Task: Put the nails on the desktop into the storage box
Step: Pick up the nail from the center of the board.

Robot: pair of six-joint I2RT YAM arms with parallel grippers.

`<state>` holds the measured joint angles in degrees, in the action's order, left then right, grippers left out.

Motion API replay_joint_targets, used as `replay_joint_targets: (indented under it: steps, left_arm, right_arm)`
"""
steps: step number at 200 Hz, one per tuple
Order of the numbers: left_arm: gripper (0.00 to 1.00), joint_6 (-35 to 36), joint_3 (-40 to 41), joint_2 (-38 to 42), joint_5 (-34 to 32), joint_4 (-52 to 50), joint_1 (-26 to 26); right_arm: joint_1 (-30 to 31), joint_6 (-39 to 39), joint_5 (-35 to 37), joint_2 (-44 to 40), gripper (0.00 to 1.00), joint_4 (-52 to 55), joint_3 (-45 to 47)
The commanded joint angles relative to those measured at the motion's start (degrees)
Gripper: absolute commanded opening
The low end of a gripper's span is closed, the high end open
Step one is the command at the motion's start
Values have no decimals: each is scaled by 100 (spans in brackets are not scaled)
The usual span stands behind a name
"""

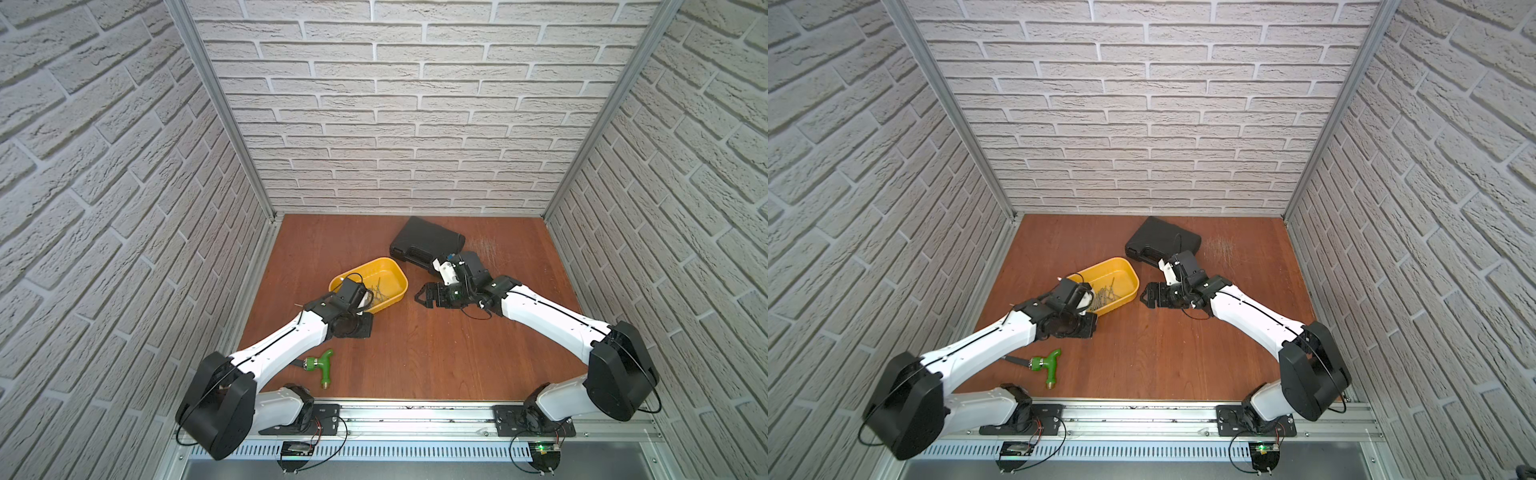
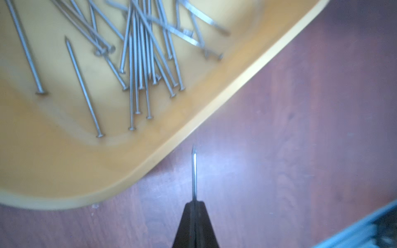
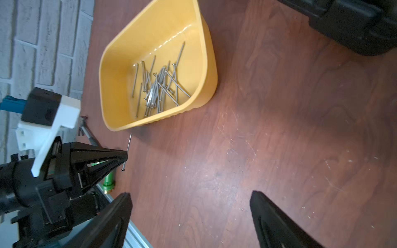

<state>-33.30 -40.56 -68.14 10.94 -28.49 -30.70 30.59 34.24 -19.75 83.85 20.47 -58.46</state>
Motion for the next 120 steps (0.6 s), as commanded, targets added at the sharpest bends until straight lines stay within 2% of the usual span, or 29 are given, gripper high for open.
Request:
replay_joint_targets:
  steps: [1,34,58,120]
  left_arm:
    - [0,-130,214,477,1214,955,319]
    - [0,-461,491,1021,2032,2111,740]
    - [0,-654,541,1133,2343,2743,785]
    - [0,-735,471,939,2586,2949,783]
  right_arm:
    - [-7,393,-767,-97,90,-736,-59]
    - [55,908,-1166,21,86,-1276,-134]
    - [228,1049,-1229,134,84,-1403,-332]
    - [539,1142,-1234,446,81,-1520,-820]
